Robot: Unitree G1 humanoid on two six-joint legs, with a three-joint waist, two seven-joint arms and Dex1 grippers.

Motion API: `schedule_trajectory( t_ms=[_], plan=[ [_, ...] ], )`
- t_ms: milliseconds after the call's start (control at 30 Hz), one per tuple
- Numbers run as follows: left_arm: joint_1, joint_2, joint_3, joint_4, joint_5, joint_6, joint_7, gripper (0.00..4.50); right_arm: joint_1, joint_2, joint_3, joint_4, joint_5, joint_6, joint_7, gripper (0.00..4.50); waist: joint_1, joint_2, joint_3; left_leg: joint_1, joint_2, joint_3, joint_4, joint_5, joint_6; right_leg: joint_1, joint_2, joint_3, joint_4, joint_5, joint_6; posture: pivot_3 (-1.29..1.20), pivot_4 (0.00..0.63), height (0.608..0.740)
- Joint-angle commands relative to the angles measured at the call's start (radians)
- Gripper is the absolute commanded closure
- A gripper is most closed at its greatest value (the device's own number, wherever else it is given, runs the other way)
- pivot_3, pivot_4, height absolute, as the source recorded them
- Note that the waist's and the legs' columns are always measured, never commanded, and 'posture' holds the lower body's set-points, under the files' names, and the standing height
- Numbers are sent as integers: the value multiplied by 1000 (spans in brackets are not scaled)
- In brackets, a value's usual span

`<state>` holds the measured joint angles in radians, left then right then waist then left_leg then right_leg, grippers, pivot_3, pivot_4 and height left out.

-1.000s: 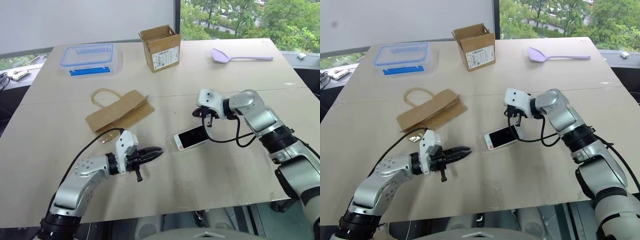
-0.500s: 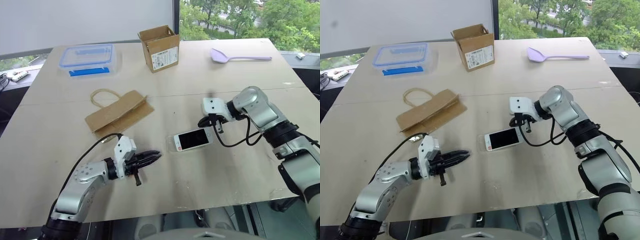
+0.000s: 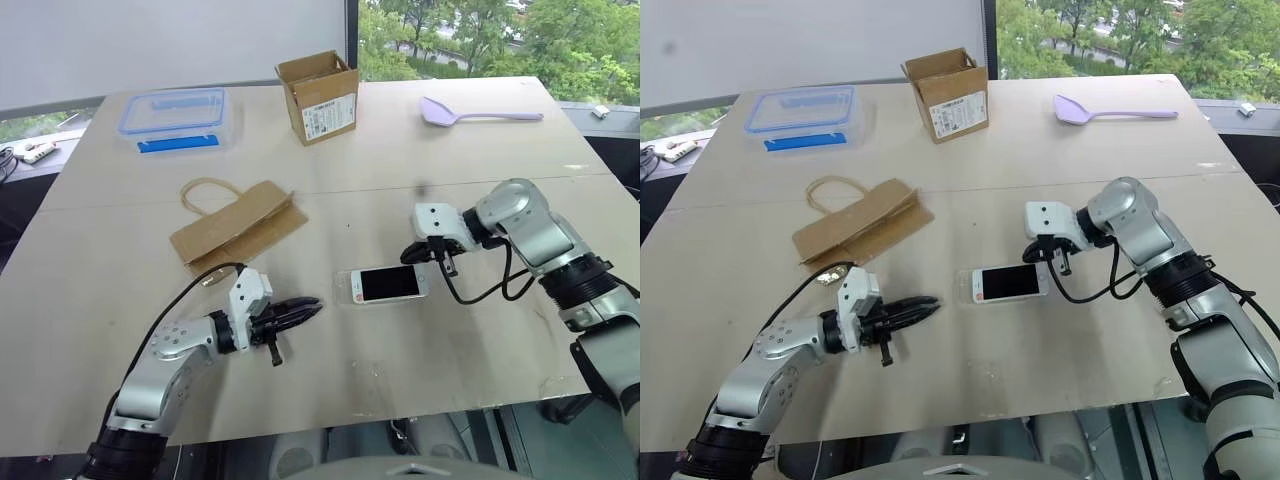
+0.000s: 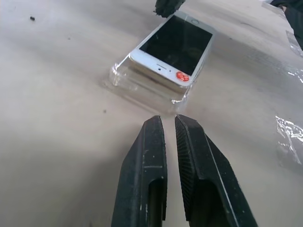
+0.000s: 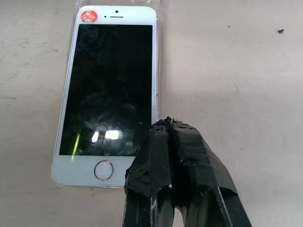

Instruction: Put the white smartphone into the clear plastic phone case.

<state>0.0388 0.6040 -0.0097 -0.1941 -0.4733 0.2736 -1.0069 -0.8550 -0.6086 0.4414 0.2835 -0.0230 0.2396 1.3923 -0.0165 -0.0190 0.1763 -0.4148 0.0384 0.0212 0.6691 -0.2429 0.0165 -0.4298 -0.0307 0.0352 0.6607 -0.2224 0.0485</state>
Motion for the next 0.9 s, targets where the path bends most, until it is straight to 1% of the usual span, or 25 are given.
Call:
schedule_trajectory(
  t_ms=[33, 200, 433, 533, 733, 900],
  plan=[
    [-12, 0, 0, -45, -7, 11, 6, 4067, -30, 6, -81, -60, 52, 42, -19, 4500, 1, 0, 0, 0, 0, 0, 0, 0, 0, 0, 0, 0, 0, 0, 0, 0, 150, 740],
    [-21, -3, -2, -64, -7, 33, 20, 4067, 8, 23, -101, -190, 104, 137, -34, 4500, 1, 0, 0, 0, 0, 0, 0, 0, 0, 0, 0, 0, 0, 0, 0, 0, 150, 740],
    [-24, -5, -2, -103, -14, 66, 40, 4067, 142, 82, -54, -336, 115, 234, -129, 4500, 3, 0, 0, 0, 0, -1, 0, 0, 0, 0, 0, 0, 0, 0, 0, 0, 150, 740],
    [-22, -4, 0, -115, -16, 77, 44, 4067, 182, 92, -20, -343, 91, 236, -157, 4500, 2, 0, 0, -1, 0, 0, 1, 0, 0, 0, 0, 0, 0, 0, 0, 0, 150, 740],
    [-32, -3, 1, -123, -17, 95, 47, 4067, 195, 84, 79, -293, 13, 230, -169, 4500, 0, 0, 0, 0, 0, -1, 1, 0, 0, 0, 0, 0, 1, 0, 0, 0, 150, 740],
    [-34, -1, 2, -125, -12, 99, 51, 4067, 200, 77, 98, -290, -18, 227, -184, 4500, 0, -1, -2, 1, 0, -1, 1, 0, 0, 1, 0, 0, 1, -1, -1, 0, 150, 740]
  ],
)
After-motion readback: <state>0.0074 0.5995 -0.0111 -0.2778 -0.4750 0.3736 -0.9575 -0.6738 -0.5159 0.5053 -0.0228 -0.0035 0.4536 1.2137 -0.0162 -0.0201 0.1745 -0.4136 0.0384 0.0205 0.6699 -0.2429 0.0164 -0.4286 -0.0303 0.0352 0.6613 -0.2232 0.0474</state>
